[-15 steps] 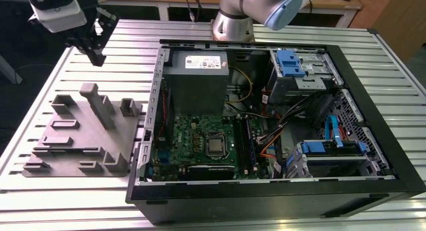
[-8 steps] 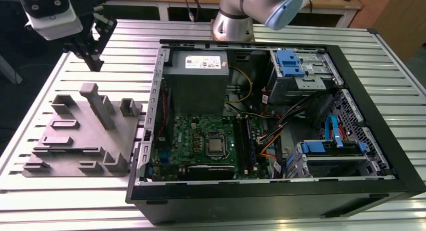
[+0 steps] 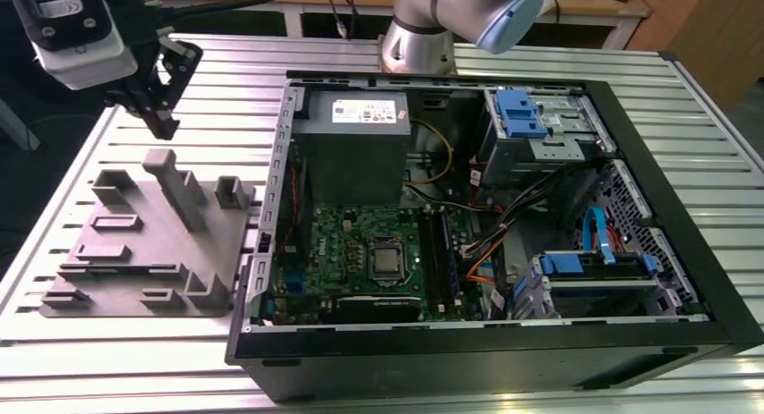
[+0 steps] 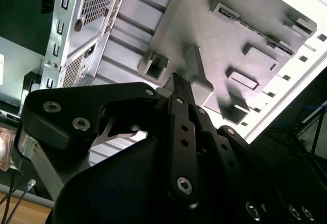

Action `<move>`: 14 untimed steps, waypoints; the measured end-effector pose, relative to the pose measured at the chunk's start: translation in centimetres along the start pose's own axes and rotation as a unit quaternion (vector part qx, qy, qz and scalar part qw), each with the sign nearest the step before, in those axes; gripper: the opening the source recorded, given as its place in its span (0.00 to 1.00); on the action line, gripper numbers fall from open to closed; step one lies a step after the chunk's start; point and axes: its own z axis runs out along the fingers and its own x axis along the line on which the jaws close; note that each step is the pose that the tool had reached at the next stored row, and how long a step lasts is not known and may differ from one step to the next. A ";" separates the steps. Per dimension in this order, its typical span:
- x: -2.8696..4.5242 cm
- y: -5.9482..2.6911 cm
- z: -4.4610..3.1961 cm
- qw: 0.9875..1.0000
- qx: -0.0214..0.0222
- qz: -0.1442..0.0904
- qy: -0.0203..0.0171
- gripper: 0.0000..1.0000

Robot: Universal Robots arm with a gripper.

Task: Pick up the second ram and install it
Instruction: 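Reach for the second ram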

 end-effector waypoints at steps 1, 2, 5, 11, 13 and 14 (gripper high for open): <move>0.10 -0.12 0.05 1.000 0.000 0.000 0.000 0.07; 0.20 -0.25 0.10 1.000 0.000 0.000 0.000 0.07; 0.54 -0.60 0.26 1.000 0.000 0.000 0.000 0.07; 1.53 -1.15 0.64 1.000 0.000 0.000 0.000 0.07; 1.94 -1.30 0.78 1.000 0.000 0.000 0.000 0.07; 2.13 -1.37 0.85 1.000 0.000 0.000 0.000 0.07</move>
